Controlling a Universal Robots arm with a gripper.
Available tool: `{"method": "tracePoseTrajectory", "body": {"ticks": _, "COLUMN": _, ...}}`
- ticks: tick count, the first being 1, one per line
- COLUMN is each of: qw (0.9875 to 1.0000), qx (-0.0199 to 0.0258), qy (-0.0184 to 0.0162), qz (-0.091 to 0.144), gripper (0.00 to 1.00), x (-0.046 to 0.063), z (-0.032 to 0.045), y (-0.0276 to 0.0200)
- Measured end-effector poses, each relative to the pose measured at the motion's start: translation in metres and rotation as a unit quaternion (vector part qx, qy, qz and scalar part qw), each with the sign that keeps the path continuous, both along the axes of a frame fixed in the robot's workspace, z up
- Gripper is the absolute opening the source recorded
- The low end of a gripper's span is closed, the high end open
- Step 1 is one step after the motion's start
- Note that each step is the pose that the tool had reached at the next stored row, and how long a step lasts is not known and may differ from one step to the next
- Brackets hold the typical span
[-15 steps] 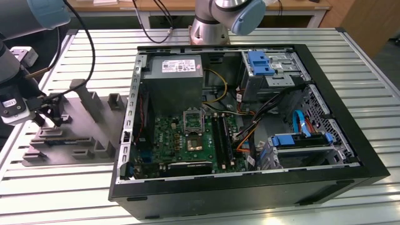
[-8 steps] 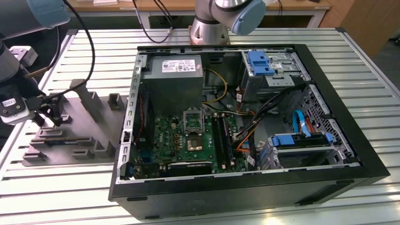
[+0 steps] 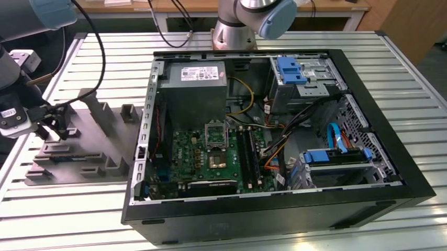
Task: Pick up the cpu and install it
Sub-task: 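Pick up the cpu and move it towards the insertion slot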
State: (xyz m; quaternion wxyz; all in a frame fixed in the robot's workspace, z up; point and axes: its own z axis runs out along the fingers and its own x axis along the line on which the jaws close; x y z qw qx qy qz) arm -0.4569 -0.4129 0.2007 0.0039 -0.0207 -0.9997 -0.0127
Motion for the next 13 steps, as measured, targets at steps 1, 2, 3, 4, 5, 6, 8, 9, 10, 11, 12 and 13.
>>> {"method": "tracePoseTrajectory", "body": {"ticks": 1, "qw": 1.0, "qx": 0.0, "qy": 0.0, "qz": 0.0, "gripper": 0.47, "x": 0.0, "z": 0.0005, "y": 0.0}}
{"method": "tracePoseTrajectory", "body": {"ticks": 2, "qw": 1.0, "qx": 0.0, "qy": 0.0, "qz": 0.0, "gripper": 0.47, "x": 0.0, "z": 0.0009, "y": 0.0}}
{"method": "tracePoseTrajectory", "body": {"ticks": 3, "qw": 1.0, "qx": 0.0, "qy": -0.0001, "qz": 0.0, "gripper": 0.47, "x": 0.0, "z": 0.0012, "y": 0.0}}
{"method": "tracePoseTrajectory", "body": {"ticks": 4, "qw": 1.0, "qx": 0.0001, "qy": -0.0001, "qz": 0.0, "gripper": 0.47, "x": 0.0, "z": 0.0015, "y": 0.0}}
{"method": "tracePoseTrajectory", "body": {"ticks": 5, "qw": 1.0, "qx": 0.0001, "qy": -0.0001, "qz": 0.0, "gripper": 0.47, "x": 0.0, "z": 0.0017, "y": 0.0}}
{"method": "tracePoseTrajectory", "body": {"ticks": 6, "qw": 1.0, "qx": 0.0, "qy": 0.0, "qz": 0.0, "gripper": 0.47, "x": 0.0, "z": 0.002, "y": 0.0}}
{"method": "tracePoseTrajectory", "body": {"ticks": 8, "qw": 1.0, "qx": 0.0, "qy": 0.0, "qz": 0.0, "gripper": 0.47, "x": 0.0, "z": 0.0024, "y": 0.0}}
{"method": "tracePoseTrajectory", "body": {"ticks": 9, "qw": 1.0, "qx": 0.0, "qy": 0.0, "qz": 0.0, "gripper": 0.47, "x": 0.0, "z": 0.0025, "y": 0.0}}
{"method": "tracePoseTrajectory", "body": {"ticks": 10, "qw": 1.0, "qx": 0.0, "qy": 0.0, "qz": 0.0, "gripper": 0.47, "x": 0.0, "z": 0.0027, "y": 0.0}}
{"method": "tracePoseTrajectory", "body": {"ticks": 11, "qw": 1.0, "qx": 0.0, "qy": 0.0, "qz": 0.0, "gripper": 0.47, "x": 0.0, "z": 0.0029, "y": 0.0}}
{"method": "tracePoseTrajectory", "body": {"ticks": 12, "qw": 1.0, "qx": 0.0, "qy": -0.0001, "qz": 0.0, "gripper": 0.47, "x": 0.0, "z": 0.003, "y": 0.0}}
{"method": "tracePoseTrajectory", "body": {"ticks": 13, "qw": 1.0, "qx": 0.0, "qy": -0.0001, "qz": 0.0, "gripper": 0.47, "x": 0.0, "z": 0.003, "y": 0.0}}
